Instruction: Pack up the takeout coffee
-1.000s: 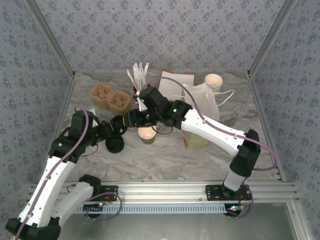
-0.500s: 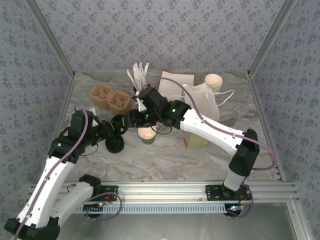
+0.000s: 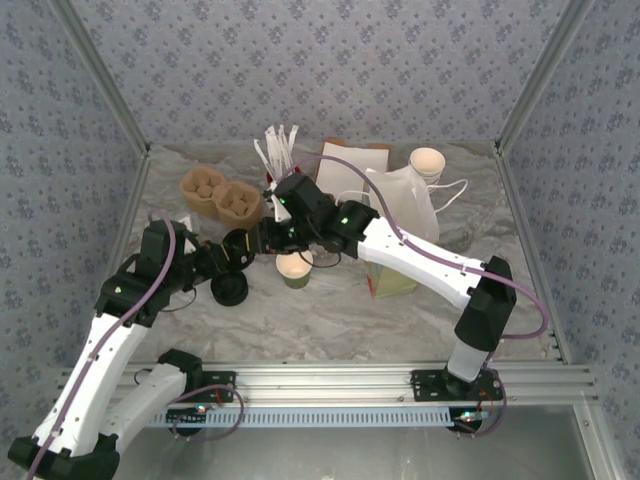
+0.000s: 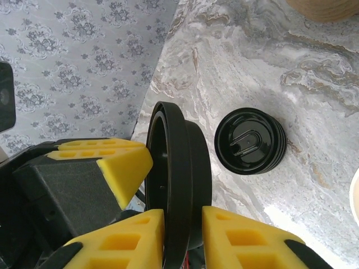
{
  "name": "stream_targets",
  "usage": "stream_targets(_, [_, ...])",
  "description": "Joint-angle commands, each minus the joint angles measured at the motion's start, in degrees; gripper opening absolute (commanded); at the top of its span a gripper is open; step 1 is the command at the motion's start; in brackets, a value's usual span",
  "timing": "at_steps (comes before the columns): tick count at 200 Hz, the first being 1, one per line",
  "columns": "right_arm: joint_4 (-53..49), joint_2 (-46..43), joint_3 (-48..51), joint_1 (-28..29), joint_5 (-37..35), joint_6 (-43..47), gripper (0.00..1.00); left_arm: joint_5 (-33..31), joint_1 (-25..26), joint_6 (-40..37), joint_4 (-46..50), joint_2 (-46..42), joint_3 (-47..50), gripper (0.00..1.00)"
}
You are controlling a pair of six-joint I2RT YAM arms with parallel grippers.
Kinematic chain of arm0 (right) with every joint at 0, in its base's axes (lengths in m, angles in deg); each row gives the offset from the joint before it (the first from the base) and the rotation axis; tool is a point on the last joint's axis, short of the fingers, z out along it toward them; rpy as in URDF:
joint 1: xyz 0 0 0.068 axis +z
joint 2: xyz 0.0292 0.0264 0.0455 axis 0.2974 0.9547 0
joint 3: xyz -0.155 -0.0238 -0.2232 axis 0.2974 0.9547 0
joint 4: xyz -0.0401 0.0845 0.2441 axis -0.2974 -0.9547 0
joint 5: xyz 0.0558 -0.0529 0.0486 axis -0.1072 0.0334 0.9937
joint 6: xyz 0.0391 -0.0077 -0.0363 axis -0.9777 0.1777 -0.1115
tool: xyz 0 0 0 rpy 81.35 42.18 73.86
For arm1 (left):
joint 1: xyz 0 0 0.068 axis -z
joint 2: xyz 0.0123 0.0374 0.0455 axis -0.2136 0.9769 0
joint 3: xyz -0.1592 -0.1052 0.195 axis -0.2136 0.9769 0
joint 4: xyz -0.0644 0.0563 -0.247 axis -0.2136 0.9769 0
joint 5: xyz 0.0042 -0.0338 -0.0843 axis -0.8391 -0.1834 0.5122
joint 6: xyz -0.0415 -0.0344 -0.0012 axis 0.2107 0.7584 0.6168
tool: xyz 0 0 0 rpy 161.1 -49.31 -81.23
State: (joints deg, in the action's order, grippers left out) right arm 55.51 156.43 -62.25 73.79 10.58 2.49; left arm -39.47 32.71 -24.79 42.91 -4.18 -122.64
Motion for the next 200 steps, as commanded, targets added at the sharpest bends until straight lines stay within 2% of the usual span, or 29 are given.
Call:
stream_targets(1, [0.80, 0.39, -0.08, 0.19, 0.85, -0.19, 0.18, 1.61, 0.45, 0.48, -0.80, -1.06, -1.95, 0.14])
stream_targets(27, [0.63, 0.15, 0.45, -0.33, 0.84, -0.20, 0.12, 2.37, 0.45, 0.17, -1.93, -1.51, -1.90, 0.18])
stream_targets(50, [-0.25, -0.57, 0.72, -1.00, 0.87, 0.12, 0.10, 3.15, 0.48, -1.97, -3.19, -2.14, -2.22, 0.38])
stream_targets(64, [-1.33, -1.36, 0.57, -1.61, 0.93, 0.49, 0.10, 3.03, 0.46, -5.92, -4.30, -2.36, -2.73, 0.47])
stream_targets(87, [-3.57, -3.43, 0.67, -3.04, 1.02, 1.17, 0.10, 2.20, 0.53, -13.52, -5.08, -2.01, -5.90, 0.50])
stream_targets(121, [-9.13, -6.73, 0.05, -6.12, 2.73, 2.21, 0.10, 1.38, 2.85, -23.57, -12.15, -3.87, -7.22, 0.48])
stream_targets(137, [-11.69, -8.11, -0.67, -7.90, 5.98, 2.62, 0.10, -0.94, 7.20, -29.35, -13.00, -3.00, -8.69, 0.48])
stream_targets(153, [-14.45, -10.15, -1.20, -9.60, 7.42, 2.62, 0.10, -6.05, 14.12, -36.09, -14.71, -2.08, -9.09, 0.48])
stream_targets(176, [-16.32, -13.27, -0.24, -12.52, 11.31, 2.66, 0.10, -14.28, 24.24, -44.98, -21.38, -1.53, -6.91, 0.44])
stream_targets(189, [-16.25, -15.29, 1.40, -14.43, 13.03, 1.95, 0.10, -15.17, 28.69, -50.76, -24.40, -0.35, -5.95, 0.44])
stream_targets(200, [-16.24, -17.28, 2.79, -15.96, 13.65, 1.56, 0.10, -18.50, 32.53, -55.54, -27.58, 1.15, -5.07, 0.45])
